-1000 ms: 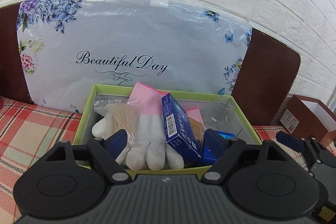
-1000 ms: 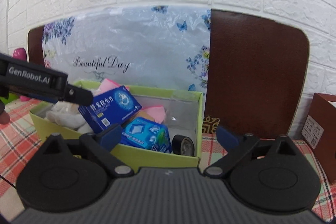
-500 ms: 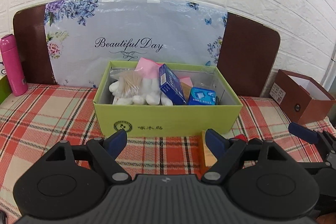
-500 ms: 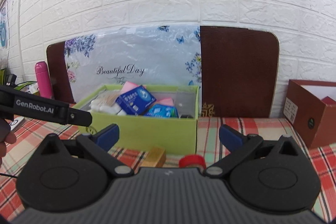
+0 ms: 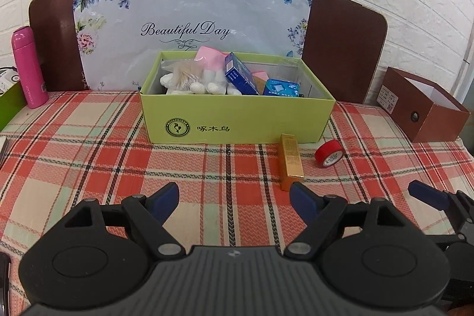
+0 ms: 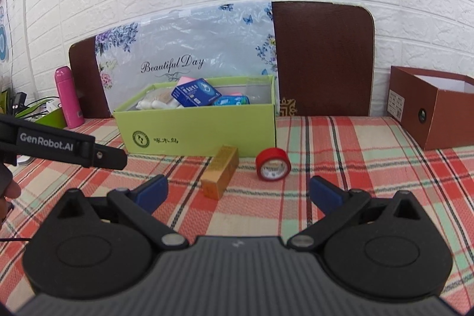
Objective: Organize objects
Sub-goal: 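Move both tools back toward the gold box and red tape roll, then grasp the tall gold box with the left tool while the right tool grasps the red tape roll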
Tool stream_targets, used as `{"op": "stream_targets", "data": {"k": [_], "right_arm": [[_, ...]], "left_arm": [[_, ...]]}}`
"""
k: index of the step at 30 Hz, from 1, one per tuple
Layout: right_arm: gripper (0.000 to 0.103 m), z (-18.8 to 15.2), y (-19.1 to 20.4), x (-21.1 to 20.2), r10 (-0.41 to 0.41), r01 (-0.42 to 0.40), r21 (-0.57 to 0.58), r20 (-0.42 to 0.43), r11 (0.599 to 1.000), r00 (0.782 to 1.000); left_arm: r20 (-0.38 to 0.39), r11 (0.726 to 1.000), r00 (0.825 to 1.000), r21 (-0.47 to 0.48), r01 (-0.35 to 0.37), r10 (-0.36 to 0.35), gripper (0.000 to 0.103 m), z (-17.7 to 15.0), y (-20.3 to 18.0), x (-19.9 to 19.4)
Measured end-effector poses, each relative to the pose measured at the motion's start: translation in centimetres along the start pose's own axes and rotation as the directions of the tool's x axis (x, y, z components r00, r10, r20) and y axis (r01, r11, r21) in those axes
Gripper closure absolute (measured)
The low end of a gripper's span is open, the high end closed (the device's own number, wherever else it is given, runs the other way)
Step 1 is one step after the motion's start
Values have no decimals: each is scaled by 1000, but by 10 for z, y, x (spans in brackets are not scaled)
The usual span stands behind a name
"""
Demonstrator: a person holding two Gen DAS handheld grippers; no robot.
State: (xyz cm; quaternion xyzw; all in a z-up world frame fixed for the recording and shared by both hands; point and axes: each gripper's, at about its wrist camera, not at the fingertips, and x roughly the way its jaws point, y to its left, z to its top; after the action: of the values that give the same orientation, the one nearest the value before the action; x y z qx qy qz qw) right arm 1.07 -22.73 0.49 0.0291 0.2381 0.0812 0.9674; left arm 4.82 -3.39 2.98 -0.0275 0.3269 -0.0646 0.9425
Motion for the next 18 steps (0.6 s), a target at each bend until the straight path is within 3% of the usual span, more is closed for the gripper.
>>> {"op": "stream_targets", "data": {"k": [6, 9, 18], "right_arm": [[0, -9, -1, 0, -7, 7, 10, -25, 1000, 1000], [0, -13, -2, 2, -16, 16, 15, -43, 1000, 999], [0, -23, -11, 4, -58, 58, 2, -78, 998, 995]], "left_arm": [[0, 1000, 1000, -7, 4, -4, 18, -10, 2, 3], [30, 999, 999, -15, 39, -38, 18, -13, 0, 8], [-1, 992, 992, 6, 125, -125, 18, -7, -29, 56]]}}
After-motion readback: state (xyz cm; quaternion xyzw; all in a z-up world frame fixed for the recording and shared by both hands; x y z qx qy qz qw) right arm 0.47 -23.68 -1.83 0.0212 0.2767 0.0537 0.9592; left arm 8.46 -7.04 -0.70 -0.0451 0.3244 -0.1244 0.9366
